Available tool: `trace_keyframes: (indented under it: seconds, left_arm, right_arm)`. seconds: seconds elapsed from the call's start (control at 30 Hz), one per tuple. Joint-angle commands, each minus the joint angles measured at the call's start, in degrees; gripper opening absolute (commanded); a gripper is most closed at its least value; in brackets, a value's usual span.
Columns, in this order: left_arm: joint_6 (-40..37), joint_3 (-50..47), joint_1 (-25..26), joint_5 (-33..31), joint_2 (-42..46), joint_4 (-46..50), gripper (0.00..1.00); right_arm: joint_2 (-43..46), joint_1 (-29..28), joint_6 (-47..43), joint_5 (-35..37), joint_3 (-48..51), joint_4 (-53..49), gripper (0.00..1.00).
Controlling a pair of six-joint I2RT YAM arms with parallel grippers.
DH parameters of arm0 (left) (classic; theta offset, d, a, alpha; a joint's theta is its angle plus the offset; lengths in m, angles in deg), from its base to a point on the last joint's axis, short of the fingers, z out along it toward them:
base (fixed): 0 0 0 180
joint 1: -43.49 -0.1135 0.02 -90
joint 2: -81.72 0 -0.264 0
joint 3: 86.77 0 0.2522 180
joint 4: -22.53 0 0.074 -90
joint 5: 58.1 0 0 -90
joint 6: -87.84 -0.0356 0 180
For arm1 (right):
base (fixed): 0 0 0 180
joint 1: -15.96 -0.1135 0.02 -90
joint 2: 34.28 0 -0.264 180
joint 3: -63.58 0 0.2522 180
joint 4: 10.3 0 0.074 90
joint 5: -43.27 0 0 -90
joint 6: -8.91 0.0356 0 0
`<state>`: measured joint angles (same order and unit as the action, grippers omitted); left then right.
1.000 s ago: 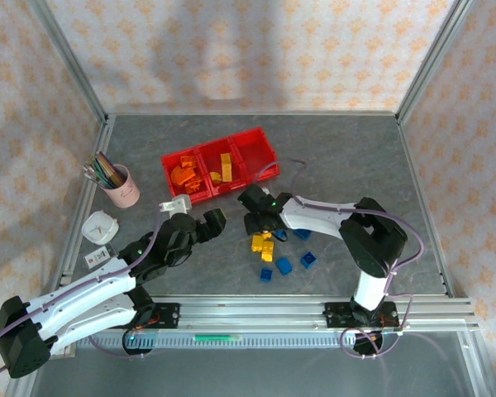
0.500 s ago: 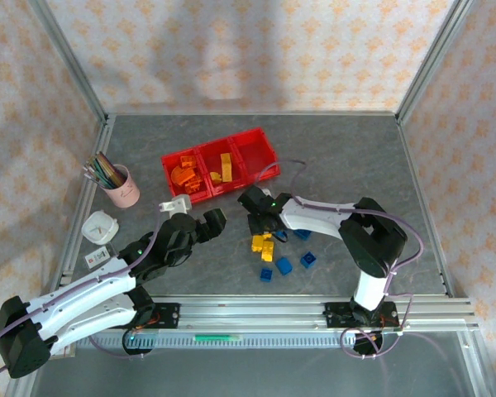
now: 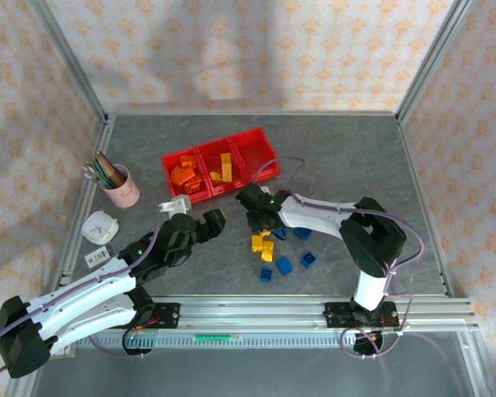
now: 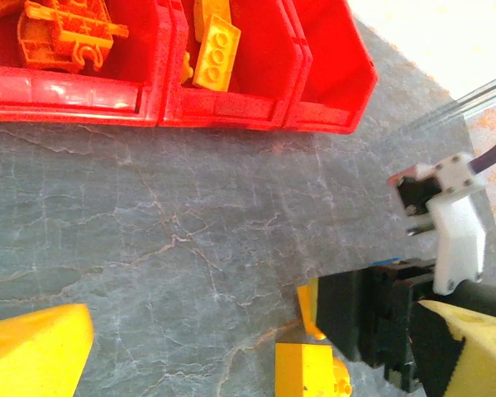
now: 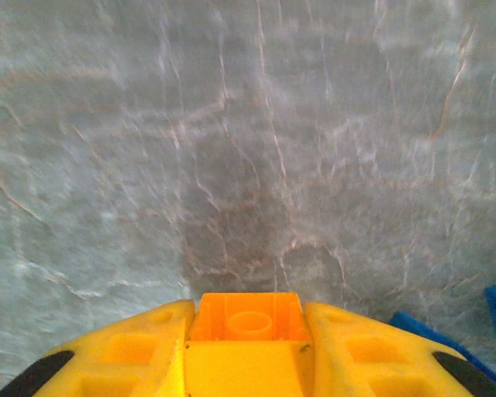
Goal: Sort the legos into containers by color
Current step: Pick up the lego from the center of the table, then place the lego in the container.
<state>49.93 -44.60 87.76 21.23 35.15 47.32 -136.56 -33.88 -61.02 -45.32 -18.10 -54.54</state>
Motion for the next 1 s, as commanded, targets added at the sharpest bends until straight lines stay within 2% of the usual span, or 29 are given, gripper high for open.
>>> trace_keyframes:
  seconds: [0.0,0.13,0.27,0.63,0.7,0.83,0.97]
  left_arm:
    - [-2.2,2.2,0.4,-4.5,1.8,3.1,0.99]
    - [-3.8,3.4,-1.3,-4.9,3.5,5.1,0.99]
    - [-5.7,4.9,-5.1,-2.3,4.1,6.8,0.99]
    - [-9.7,6.6,-13.6,3.5,1.4,5.4,0.99]
    - [-9.9,6.7,-14.3,4.1,0.7,4.6,0.99]
    - [-10.3,7.0,-15.4,5.4,-1.1,3.5,0.99]
    - [-10.4,7.7,-15.6,6.2,-2.7,3.3,0.99]
  right_arm:
    - [1.0,-0.3,-1.3,5.8,-5.2,-1.7,0.35]
    - [-0.6,0.9,-2.0,5.5,-10.6,0.8,0.35]
    - [-5.0,1.7,-3.0,6.0,-17.8,3.6,0.34]
    - [-22.7,5.1,-7.1,5.6,-40.3,9.0,0.34]
    - [-25.9,5.3,-8.1,5.7,-44.4,9.4,0.38]
    - [-32.4,6.1,-9.0,4.4,-54.5,5.7,0.54]
    - [-30.9,6.0,-10.3,1.1,-55.0,5.7,0.59]
